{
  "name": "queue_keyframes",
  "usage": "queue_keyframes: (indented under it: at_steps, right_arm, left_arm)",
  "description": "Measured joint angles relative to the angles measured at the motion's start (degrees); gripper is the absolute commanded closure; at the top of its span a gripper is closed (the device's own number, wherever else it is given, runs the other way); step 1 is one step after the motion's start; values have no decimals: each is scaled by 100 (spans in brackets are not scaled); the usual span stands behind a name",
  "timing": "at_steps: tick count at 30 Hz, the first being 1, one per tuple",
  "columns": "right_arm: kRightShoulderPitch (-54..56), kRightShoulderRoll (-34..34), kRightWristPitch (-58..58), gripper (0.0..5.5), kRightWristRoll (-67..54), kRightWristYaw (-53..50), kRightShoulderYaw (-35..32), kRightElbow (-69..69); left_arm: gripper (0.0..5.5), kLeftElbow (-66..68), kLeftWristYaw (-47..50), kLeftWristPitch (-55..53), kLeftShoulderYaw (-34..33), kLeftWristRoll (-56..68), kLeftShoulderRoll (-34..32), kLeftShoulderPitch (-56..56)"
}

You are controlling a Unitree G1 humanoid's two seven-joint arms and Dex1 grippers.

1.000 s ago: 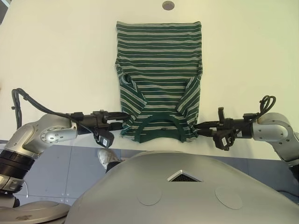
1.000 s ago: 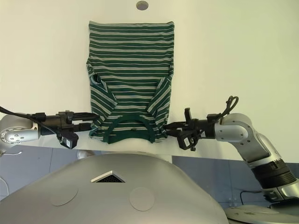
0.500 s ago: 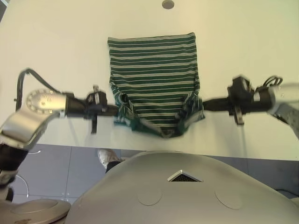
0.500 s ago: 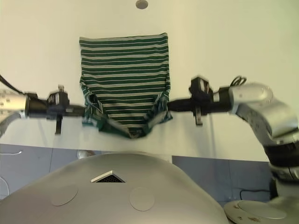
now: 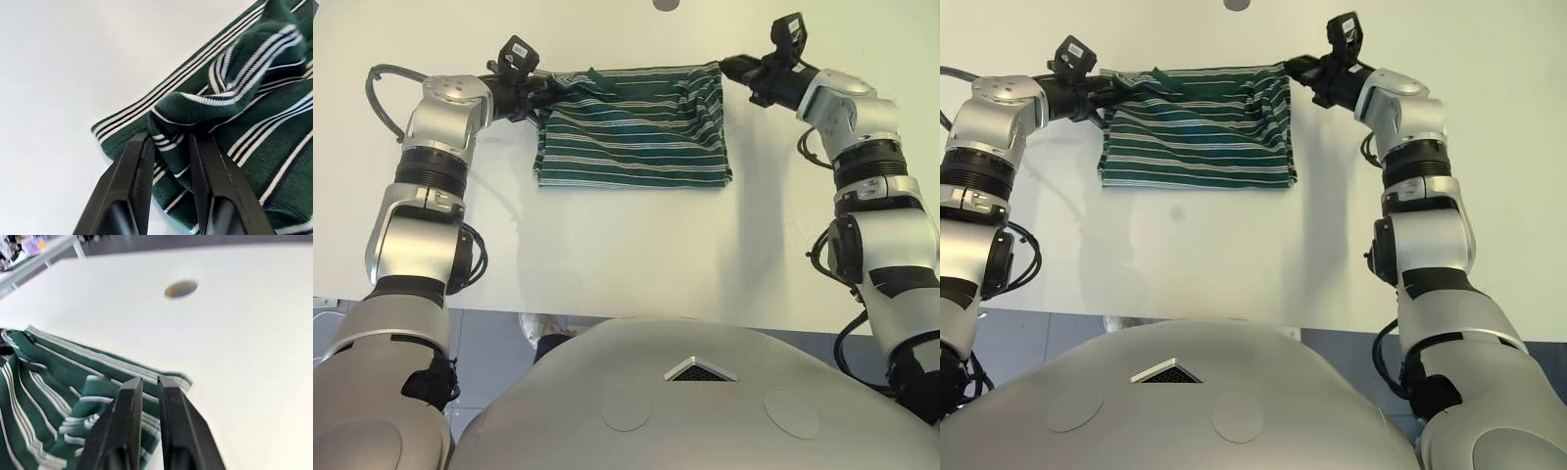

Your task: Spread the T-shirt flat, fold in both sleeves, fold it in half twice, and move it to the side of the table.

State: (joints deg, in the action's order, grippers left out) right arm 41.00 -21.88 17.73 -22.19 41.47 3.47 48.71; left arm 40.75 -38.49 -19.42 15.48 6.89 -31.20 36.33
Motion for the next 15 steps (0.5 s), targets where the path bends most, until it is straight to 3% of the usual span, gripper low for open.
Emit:
queue_keyframes:
  at_steps: [2,4,8,10,12,15]
  right_arm:
    - [47,-16,-498,492,101,-110,-235,-200]
    - [52,-19,-765,532,240,-48,-255,-485]
    - [-89,253,-1308,550,1145,463,639,-703]
    - [-135,551,-1460,550,1573,540,1036,-414]
    - [-88,621,-1584,550,1992,460,1256,-62]
    - [78,596,-1875,550,2924,86,1918,345]
  left_arm:
    - [441,-589,172,-14,-220,-118,-303,-418]
    - [439,-1365,147,-120,-536,-63,-519,-789]
    - [493,-3444,-379,-190,-686,169,-675,-1242]
    - [540,-4116,-789,-391,-510,202,-820,-1316]
    - [549,-4630,-1170,-768,-294,269,-975,-1463]
    - [549,-4801,-1540,-972,806,-454,-1216,-1796]
